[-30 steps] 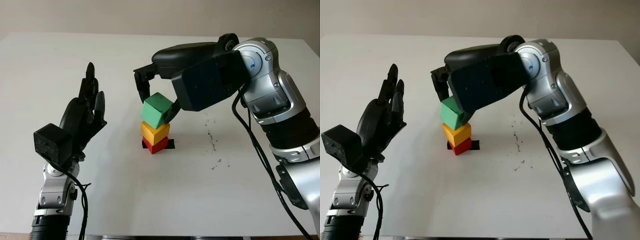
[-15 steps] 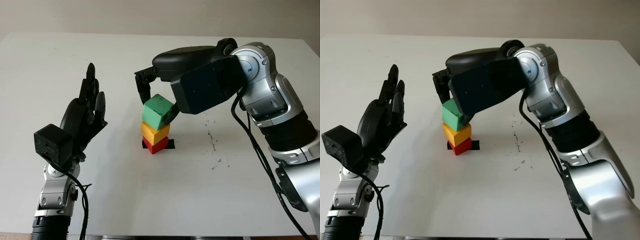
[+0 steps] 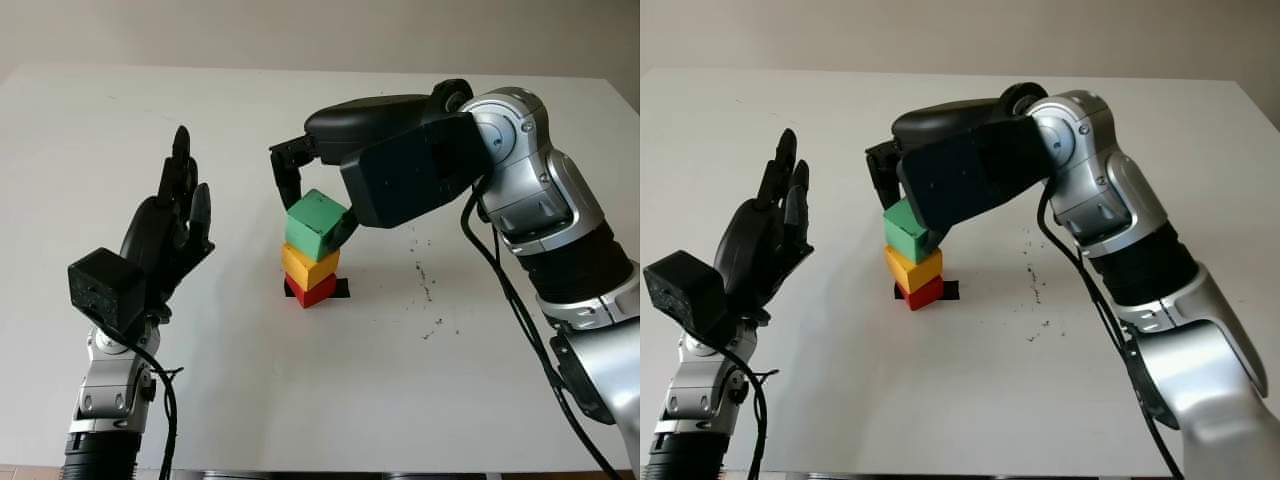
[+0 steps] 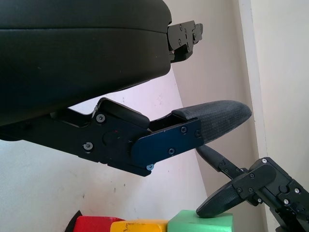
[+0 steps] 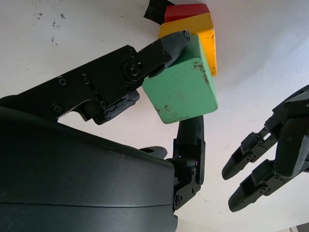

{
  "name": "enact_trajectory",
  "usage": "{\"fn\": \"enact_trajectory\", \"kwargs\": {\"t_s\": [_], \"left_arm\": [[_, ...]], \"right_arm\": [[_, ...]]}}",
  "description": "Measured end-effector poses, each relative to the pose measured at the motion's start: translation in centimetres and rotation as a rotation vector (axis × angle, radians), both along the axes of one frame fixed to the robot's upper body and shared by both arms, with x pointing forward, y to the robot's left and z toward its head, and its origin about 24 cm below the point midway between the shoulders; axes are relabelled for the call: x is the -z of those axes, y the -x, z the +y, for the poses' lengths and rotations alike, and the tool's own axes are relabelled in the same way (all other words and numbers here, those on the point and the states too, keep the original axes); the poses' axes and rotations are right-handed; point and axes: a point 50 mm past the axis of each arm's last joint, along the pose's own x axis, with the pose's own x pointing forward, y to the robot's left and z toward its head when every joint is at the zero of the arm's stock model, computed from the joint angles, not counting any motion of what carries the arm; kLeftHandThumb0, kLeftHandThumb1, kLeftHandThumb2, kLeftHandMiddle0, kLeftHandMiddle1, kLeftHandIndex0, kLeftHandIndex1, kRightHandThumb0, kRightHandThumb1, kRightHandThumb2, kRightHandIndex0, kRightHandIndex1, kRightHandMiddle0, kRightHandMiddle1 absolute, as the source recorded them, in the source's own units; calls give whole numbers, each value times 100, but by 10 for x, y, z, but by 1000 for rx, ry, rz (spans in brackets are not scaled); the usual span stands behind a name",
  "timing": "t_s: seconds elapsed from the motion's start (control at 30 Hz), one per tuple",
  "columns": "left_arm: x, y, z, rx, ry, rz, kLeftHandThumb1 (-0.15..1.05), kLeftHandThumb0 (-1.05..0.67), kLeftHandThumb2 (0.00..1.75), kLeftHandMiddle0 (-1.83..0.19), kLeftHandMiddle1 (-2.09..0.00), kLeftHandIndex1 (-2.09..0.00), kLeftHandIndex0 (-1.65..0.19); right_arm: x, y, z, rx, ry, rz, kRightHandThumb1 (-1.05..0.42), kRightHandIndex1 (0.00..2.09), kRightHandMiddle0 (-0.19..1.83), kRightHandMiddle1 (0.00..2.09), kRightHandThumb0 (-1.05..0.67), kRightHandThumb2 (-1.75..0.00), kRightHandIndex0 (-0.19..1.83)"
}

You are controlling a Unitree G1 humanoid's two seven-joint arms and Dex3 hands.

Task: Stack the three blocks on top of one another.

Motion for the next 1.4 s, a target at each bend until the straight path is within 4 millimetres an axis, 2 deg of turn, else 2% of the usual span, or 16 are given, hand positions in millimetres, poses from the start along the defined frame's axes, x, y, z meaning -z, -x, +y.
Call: {"fn": "enact_trajectory", "kwargs": {"t_s": [0.23, 1.4], "left_arm": [[0, 0, 0, 0, 0, 0, 105, -85, 75, 19, 0, 0, 19], [0, 0, -1, 14, 11, -9, 105, -83, 72, 19, 0, 0, 19]], "right_arm": [[1, -1, 0, 9, 0, 13, -94, 3, 37, 166, -46, -6, 26], [2, -1, 0, 12, -8, 28, -94, 6, 38, 164, -47, -5, 29]]}}
